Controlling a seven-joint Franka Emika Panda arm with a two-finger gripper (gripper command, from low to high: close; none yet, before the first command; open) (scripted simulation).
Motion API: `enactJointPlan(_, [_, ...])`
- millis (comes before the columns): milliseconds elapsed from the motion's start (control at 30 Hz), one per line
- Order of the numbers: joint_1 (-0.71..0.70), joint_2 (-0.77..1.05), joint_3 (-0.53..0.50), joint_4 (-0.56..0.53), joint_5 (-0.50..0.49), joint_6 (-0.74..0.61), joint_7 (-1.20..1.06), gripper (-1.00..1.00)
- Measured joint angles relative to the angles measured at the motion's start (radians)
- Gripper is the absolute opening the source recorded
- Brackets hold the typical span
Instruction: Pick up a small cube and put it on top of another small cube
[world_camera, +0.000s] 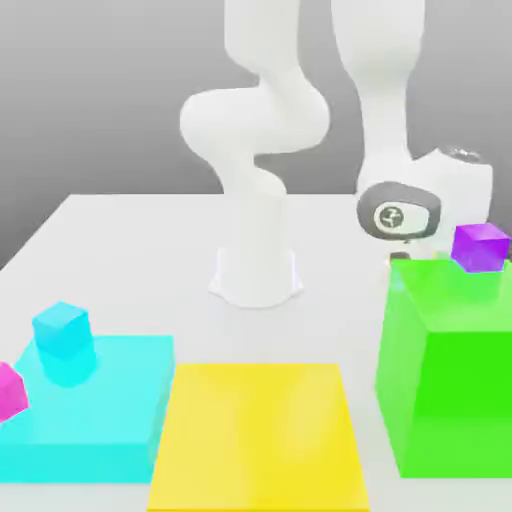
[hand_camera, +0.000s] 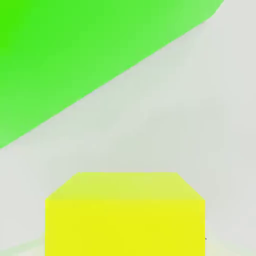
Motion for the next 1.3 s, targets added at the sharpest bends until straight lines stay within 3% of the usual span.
enactJointPlan(233, [-0.11, -0.11, 0.2, -0.038, 0.354, -0.043, -0.26, -1.0])
enactJointPlan(467, [-0.048, -0.209, 0.209, -0.072, 0.642, -0.09, -0.471, -1.0])
enactJointPlan(567, [-0.02, -0.248, 0.207, -0.033, 0.669, -0.129, -0.524, -1.0])
enactJointPlan(833, [0.029, -0.379, 0.207, 0.236, 0.688, -0.23, -0.531, -1.0])
enactJointPlan(1033, [-0.106, -0.385, 0.055, 0.396, 0.674, -0.347, -0.579, -1.0])
enactJointPlan(1300, [-0.331, -0.317, -0.166, 0.435, 0.637, -0.439, -0.625, -1.0])
